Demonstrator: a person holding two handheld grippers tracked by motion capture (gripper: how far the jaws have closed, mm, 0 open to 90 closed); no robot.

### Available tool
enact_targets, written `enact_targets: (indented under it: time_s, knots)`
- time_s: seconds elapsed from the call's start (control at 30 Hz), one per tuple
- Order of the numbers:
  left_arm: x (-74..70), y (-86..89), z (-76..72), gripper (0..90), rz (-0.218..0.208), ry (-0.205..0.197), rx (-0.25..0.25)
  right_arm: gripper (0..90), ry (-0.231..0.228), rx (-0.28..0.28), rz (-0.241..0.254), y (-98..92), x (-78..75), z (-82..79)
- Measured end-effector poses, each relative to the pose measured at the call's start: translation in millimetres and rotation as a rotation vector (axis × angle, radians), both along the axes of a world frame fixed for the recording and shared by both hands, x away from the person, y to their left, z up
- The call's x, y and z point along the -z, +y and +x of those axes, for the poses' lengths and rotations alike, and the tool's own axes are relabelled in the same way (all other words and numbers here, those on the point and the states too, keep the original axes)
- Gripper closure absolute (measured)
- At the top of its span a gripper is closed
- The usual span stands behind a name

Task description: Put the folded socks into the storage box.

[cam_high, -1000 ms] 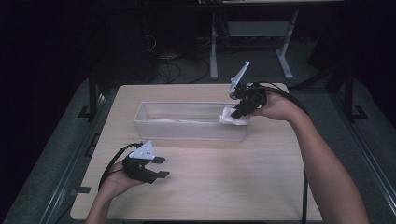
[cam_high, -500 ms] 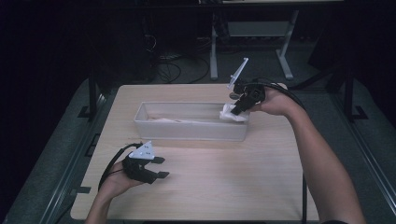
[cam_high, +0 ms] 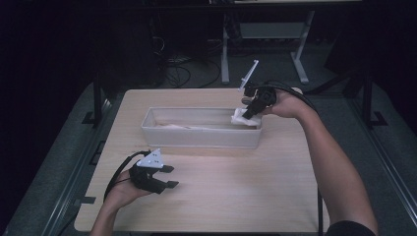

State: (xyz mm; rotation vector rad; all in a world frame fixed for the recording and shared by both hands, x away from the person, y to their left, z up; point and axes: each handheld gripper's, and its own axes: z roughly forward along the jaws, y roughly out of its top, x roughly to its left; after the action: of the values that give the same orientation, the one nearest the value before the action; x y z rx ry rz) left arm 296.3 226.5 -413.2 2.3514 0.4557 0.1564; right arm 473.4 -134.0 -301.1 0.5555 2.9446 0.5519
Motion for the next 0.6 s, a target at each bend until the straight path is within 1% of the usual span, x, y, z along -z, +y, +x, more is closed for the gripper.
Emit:
enact_targets:
  time_s: [0.27,0.47,0.6]
  knots:
    - [-2.6,2.2,-0.1,43.9,-0.006,-0.008,-0.005,74.7,0.013,0.016,-0.014,3.5,6.8,6.6]
    - [-4.0,3.3,-0.3,43.7,-0.008,-0.011,-0.007,74.6,0.016,0.011,-0.029,6.9,13.8,10.9]
    - [-4.5,2.7,-1.0,43.5,-0.006,-0.013,-0.004,74.6,0.028,0.010,-0.038,8.6,19.2,14.1]
